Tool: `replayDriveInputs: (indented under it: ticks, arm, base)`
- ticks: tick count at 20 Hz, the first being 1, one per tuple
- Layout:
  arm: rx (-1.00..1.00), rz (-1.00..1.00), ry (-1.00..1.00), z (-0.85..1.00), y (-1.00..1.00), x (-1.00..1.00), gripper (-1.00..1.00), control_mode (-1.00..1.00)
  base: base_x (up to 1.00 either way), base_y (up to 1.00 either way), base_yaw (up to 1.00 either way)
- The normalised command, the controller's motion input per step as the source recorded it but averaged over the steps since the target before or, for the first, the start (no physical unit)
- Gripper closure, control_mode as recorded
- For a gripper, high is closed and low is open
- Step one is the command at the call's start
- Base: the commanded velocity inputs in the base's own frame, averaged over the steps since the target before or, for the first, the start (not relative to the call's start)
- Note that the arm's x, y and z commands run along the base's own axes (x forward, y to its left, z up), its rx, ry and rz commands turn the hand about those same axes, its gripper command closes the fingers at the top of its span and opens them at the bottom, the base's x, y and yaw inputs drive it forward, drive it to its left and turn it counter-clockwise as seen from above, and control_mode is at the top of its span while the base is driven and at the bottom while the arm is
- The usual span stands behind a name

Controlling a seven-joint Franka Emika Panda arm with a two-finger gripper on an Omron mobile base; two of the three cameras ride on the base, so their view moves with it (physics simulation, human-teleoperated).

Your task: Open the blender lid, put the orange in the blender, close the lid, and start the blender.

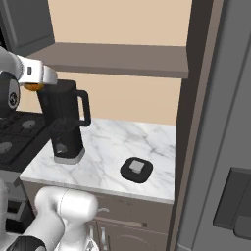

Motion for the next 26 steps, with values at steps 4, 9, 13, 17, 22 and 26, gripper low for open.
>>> replayDriveInputs:
  ticks: [4, 9, 13, 17, 22, 26]
  arm:
    - [0.00, 0.08, 0.07, -0.15, 0.16, 0.60, 1.00, -1.00]
    - [0.00, 0.06, 0.13, -0.44, 0.21, 0.49, 1.00, -1.00]
    - [0.00, 0.01, 0.12, -0.25, 0.38, 0.47, 1.00, -1.00]
    - [0.00, 0.00, 0.06, -0.12, 0.22, 0.44, 1.00, -1.00]
    - [-0.02, 0.00, 0.07, -0.20, 0.11, 0.45, 1.00, -1.00]
    - [0.00, 0.00, 0.03, -0.26, 0.00, 0.33, 1.00, -1.00]
  base:
    - [0.00, 0.00, 0.00]
    - [0.00, 0.00, 0.00]
    - [0.00, 0.00, 0.00]
    - [0.00, 0.00, 0.00]
    - [0.00, 0.00, 0.00]
    - [0.00, 0.00, 0.00]
